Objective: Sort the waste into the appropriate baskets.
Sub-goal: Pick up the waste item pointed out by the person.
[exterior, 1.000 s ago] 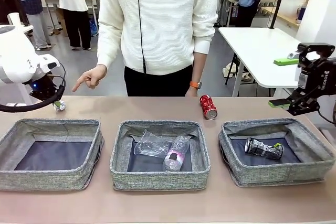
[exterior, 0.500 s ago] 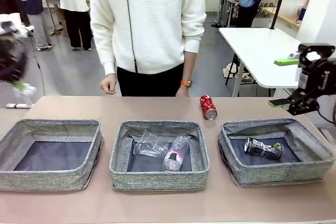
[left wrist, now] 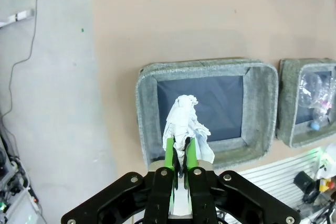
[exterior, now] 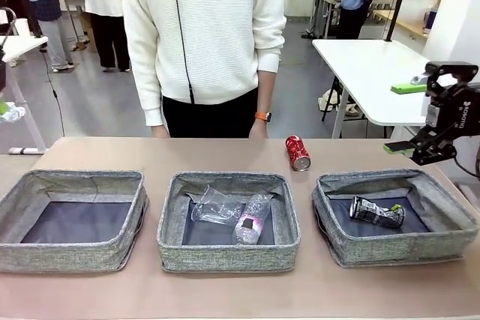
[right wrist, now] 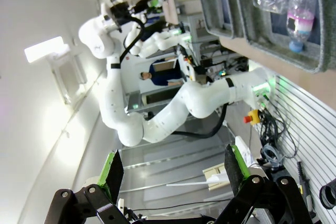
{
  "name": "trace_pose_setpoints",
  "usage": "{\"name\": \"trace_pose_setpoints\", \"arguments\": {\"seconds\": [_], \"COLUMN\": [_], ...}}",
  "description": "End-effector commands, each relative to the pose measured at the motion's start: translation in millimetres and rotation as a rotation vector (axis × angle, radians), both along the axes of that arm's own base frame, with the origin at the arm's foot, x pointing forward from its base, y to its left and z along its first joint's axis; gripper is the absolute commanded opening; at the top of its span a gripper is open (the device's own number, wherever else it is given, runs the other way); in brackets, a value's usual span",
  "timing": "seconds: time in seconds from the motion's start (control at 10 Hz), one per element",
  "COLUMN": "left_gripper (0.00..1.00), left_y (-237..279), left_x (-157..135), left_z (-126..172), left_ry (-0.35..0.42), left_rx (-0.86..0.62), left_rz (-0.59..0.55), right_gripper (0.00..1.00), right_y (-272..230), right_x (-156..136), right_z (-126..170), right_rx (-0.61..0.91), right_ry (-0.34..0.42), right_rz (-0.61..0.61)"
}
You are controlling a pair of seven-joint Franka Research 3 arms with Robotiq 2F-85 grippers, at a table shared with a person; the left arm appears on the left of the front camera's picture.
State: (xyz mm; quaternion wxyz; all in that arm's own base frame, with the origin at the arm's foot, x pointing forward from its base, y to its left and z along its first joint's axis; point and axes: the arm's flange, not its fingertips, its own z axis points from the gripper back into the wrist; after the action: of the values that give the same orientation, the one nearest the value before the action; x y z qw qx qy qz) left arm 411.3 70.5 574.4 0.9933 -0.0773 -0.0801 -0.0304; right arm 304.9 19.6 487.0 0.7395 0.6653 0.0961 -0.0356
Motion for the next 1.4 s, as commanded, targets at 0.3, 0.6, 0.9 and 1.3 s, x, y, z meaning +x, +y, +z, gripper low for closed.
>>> {"name": "trace_pose_setpoints", "arguments": {"seconds": [0.3, 0.6, 0.9, 1.3], "left_gripper": [0.07, 0.07, 0.07, 0.07], "left_y": [-73, -197, -291, -396], "left_x": [-1, -18, -27, -44], "left_z": [41, 125, 167, 175], "left_ry": [-0.017, -0.113, 0.137, 0.191], "left_rx": [0.077, 0.113, 0.022, -0.046], "left_rz": [-0.004, -0.121, -0.207, -0.212], "right_gripper": [1.00, 1.00, 1.00, 1.00], "right_y": [1, 1, 1, 1], "right_x": [1, 1, 1, 1], "right_z": [3, 3, 3, 3], "right_rx": [0.018, 0.018, 0.018, 0.018], "right_ry": [-0.014, -0.014, -0.014, -0.014], "right_rz": [0.000, 0.000, 0.000, 0.000]}}
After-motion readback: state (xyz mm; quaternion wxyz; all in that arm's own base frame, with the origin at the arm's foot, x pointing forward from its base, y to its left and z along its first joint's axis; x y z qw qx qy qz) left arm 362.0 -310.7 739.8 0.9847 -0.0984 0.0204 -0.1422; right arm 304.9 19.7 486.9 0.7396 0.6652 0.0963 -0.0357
